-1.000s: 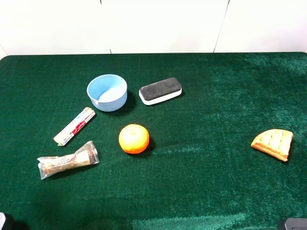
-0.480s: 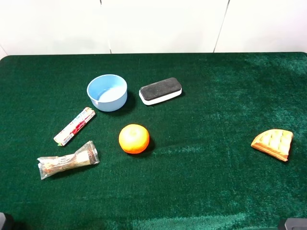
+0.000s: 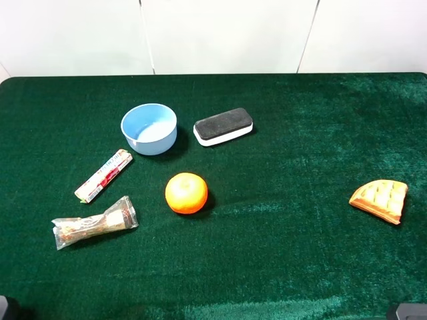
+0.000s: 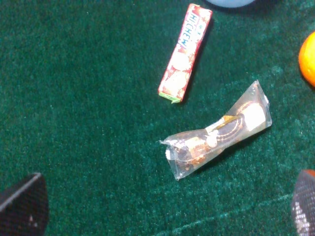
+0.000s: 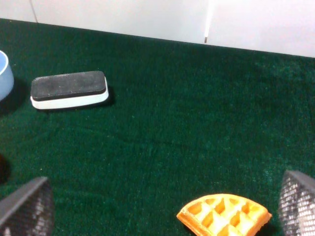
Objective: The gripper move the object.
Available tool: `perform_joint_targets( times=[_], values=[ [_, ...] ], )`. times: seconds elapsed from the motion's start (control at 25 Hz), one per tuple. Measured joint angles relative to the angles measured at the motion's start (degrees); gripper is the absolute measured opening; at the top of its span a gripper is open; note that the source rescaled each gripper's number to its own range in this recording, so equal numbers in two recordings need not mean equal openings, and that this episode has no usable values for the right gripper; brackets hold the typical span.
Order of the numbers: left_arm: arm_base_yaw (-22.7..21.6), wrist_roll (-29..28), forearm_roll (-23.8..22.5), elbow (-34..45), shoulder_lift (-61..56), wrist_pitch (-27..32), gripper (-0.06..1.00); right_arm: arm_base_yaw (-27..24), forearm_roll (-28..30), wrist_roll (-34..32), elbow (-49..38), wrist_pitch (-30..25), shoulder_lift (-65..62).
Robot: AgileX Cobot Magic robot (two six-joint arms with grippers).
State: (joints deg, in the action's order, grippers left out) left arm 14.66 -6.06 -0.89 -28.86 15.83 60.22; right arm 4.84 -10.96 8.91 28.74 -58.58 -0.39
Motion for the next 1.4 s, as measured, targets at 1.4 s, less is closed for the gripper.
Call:
perform_joint_targets(
  times=[1.4],
  values=[
    [-9.8, 1.6, 0.89, 0.04, -16.24, 0.31, 1.0, 0.0, -0.05, -0.05, 0.0, 0.0, 0.0]
  ],
)
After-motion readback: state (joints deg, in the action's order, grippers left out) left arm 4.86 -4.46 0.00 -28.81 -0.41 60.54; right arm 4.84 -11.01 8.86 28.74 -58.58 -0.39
